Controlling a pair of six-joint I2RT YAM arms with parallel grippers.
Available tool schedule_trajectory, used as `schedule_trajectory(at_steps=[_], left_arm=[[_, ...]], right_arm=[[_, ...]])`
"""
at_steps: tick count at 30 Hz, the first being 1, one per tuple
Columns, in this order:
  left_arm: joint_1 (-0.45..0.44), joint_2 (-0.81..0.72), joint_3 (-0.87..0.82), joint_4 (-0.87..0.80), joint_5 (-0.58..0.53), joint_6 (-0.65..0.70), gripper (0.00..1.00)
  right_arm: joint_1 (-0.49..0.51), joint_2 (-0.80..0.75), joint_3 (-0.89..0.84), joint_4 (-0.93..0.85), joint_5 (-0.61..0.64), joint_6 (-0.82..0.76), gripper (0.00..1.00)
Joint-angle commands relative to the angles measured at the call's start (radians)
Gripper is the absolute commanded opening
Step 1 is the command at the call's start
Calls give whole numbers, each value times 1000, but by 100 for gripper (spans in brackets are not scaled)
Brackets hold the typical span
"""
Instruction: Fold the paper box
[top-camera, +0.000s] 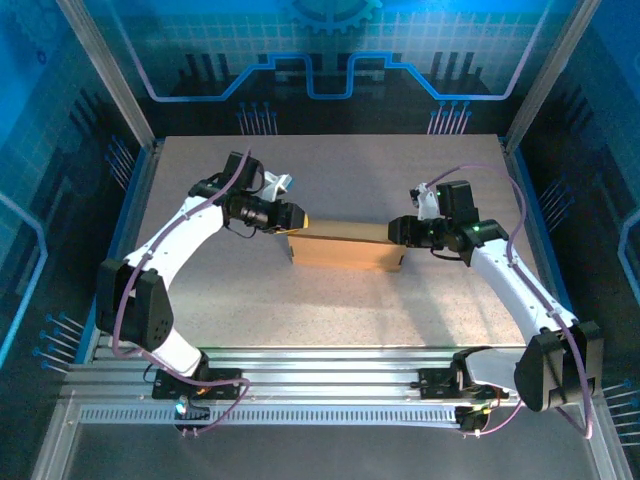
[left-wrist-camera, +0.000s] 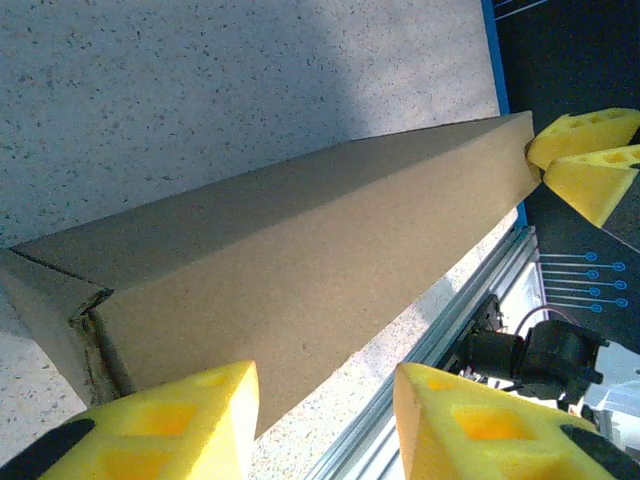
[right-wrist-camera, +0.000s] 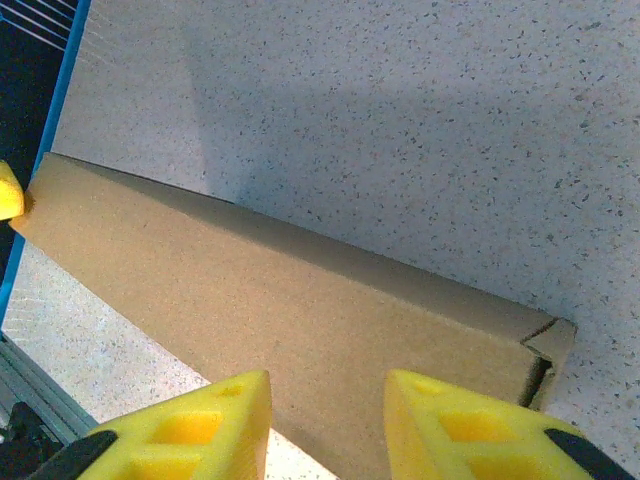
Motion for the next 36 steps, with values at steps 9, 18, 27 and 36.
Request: schedule_trajectory(at_steps=[9,18,27,36], left_arm=[[-38,-26,-146,48,-129,16,35],[-46,-116,-223,167,-155,-19,35],[-45,-210,-215,309,-154,-62,49],[-46,-280,-194,294,-159,-141,92]], right_arm=[[-6,3,-61,-56,42,-28,38],[6,-1,-60,-45,69,-37,39],[11,-25,76,-18,-36,-93,55],[43,-68,112,-88,-40,-206,79]])
